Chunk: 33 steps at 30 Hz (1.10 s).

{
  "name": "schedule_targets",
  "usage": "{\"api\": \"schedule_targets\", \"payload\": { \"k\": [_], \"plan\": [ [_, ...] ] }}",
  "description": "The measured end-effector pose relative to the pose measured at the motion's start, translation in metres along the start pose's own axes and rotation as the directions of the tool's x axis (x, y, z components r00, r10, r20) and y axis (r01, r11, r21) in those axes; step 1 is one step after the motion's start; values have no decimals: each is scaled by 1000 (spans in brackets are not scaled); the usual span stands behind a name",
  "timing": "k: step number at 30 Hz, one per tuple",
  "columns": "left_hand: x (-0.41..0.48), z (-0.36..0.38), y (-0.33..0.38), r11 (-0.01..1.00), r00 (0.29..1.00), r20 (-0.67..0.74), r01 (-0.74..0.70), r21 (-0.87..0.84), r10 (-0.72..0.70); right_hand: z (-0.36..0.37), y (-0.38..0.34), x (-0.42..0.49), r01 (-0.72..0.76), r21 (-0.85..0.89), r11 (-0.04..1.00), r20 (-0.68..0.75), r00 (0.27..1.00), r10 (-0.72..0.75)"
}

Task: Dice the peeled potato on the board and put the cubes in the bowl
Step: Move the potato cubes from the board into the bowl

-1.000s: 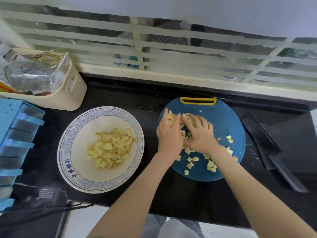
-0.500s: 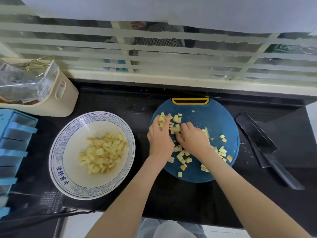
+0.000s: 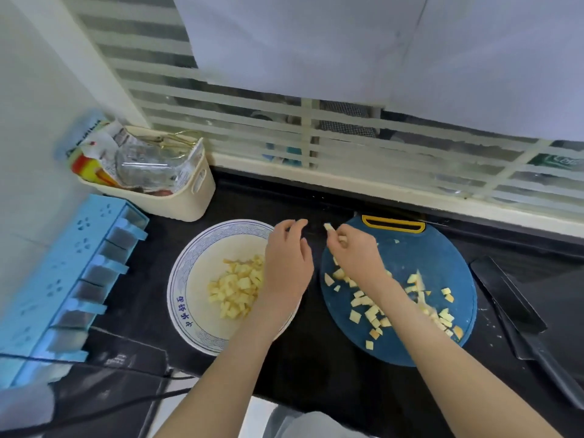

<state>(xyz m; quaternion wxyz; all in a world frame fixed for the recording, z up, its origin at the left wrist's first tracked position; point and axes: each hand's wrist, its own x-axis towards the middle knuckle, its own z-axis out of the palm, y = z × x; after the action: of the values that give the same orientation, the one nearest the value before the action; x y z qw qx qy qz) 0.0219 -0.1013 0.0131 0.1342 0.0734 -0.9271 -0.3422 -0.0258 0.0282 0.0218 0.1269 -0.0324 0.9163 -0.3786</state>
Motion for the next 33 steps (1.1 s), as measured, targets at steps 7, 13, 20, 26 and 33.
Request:
{"api": "schedule_targets", "payload": {
  "k": [7,13,20,26,33],
  "plan": [
    [-6,-75,-67,922,909,-156,375,-96,-386,88,-83,-11,232,-30,972,292,932,-213],
    [-13,-97,-100,933,933,-51,358,45,-356,122,-76,-18,426,-423,799,424,873,-241],
    [-13,-76,-76,984,978,109,171,49,-175,77,-41,-10,330,-238,913,21,942,-335],
    [-19,-9,-12,996,966,244,-89,-15,90,7,85,-36,-140,-230,963,-84,989,124],
    [-50,79,23,975,764,644,-173,138,45,-20,177,-100,-128,-536,834,80,976,202]
  ]
}}
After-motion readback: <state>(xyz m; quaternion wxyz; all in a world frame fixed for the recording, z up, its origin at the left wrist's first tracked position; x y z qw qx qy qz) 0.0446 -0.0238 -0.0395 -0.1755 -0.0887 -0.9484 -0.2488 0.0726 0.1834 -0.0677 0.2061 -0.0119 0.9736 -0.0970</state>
